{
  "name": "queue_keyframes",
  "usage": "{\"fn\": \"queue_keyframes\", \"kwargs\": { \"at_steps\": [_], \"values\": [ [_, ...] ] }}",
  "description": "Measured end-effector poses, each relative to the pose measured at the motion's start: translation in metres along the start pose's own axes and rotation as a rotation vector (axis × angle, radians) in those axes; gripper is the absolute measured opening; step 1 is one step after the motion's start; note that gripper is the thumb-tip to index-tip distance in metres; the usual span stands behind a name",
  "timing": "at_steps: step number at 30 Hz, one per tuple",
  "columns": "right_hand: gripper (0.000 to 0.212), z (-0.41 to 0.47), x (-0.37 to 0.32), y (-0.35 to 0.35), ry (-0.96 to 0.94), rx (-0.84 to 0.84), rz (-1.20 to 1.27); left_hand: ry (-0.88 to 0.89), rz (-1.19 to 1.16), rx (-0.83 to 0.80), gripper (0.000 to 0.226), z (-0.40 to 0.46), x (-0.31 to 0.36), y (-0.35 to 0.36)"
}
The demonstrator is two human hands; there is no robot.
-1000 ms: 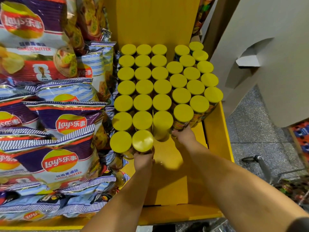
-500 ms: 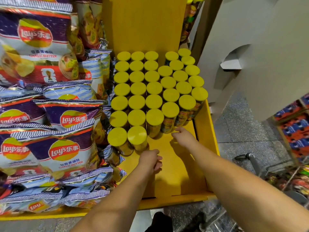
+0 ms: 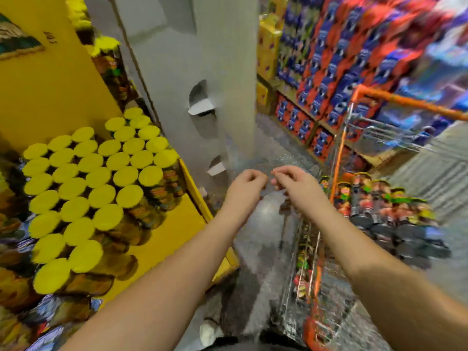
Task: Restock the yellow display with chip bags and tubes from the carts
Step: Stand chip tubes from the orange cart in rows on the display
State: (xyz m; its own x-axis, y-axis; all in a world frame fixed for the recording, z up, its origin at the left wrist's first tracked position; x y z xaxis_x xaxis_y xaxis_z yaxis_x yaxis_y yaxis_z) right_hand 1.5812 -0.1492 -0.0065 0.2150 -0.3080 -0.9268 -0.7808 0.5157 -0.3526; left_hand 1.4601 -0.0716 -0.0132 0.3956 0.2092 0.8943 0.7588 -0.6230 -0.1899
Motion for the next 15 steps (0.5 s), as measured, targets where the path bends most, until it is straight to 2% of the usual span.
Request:
{"fn": "queue_keyframes", "kwargs": {
  "at_steps": [3,7,12,14,15],
  "values": [
    [0.016,-0.023,0.049,-0.091,0.079,0.235,-0.011,0.052,0.126,-0.192,0.015,-0.005,0.011,0.098],
    [0.017,-0.073,0.148,-0.188,0.277,0.467,-0.038,-0.051,0.215,-0.402,0.013,-0.014,-0.023,0.225],
    [0.018,-0.118,0.25,-0.221,0.533,0.491,-0.052,-0.248,0.332,-0.514,0.012,-0.017,-0.095,0.304],
    [0.018,-0.125,0.269,-0.23,0.569,0.48,-0.096,-0.345,0.414,-0.492,0.015,-0.012,-0.131,0.319],
    [0.017,-0.124,0.278,-0.237,0.577,0.486,-0.098,-0.377,0.47,-0.474,0.024,-0.006,-0.146,0.328]
  ]
}}
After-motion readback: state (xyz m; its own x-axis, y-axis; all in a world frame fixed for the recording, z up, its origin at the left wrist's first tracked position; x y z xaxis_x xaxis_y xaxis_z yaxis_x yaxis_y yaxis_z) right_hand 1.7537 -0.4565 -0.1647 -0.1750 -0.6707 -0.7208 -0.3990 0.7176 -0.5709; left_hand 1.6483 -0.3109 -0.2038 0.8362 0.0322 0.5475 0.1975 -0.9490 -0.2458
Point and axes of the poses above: each hand's wrist, its own z-axis towards the middle knuckle, its own y-axis out of the palm, x = y × z, the point moved 7 cm from there along z, towards the middle knuckle, and after that the axes turned 5 degrees about -y, right-handed, at the moved point
